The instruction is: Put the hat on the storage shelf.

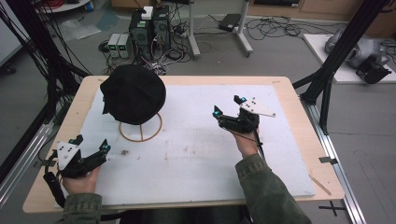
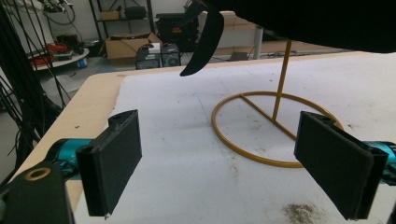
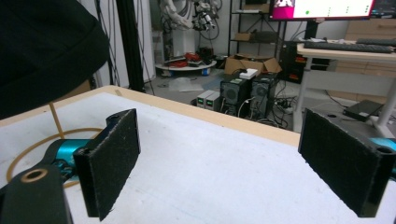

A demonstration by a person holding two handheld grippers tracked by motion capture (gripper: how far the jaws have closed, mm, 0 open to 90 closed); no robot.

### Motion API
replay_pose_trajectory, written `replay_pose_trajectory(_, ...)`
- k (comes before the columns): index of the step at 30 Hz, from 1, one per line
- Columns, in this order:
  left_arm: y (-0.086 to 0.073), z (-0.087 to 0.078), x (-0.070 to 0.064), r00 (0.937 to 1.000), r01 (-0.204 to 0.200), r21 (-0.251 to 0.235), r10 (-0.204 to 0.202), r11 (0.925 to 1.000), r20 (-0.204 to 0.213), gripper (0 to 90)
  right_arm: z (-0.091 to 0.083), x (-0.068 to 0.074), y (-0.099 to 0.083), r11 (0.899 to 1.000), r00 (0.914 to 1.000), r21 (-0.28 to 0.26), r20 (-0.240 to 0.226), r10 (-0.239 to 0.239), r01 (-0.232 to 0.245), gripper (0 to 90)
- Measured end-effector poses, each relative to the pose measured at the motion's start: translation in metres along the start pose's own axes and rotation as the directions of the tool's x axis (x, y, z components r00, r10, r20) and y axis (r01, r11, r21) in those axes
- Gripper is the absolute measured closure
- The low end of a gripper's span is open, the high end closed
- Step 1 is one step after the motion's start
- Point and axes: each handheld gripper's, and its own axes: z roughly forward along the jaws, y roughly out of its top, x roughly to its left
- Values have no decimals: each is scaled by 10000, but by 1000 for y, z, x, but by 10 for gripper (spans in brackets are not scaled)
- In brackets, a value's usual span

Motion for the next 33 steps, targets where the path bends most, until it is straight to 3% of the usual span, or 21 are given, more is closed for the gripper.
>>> replay_pose_trajectory(8,0,0,0,10000,30,77,-30,10000,15,153,-17,-9,4,9996,9984,-271,561,47,-32,121)
replay_pose_trajectory(19,-1,1,1,10000,67,75,-67,9999,41,153,-41,-23,-21,9987,9878,-469,1533,266,-196,121)
replay_pose_trajectory(30,-1,2,0,9999,91,18,-91,10000,52,153,-69,-34,-42,9983,9606,-457,2740,468,-356,121)
replay_pose_trajectory(33,-1,1,0,9999,111,26,-111,9999,51,153,-75,-33,-47,9985,9456,-538,3237,309,-143,121)
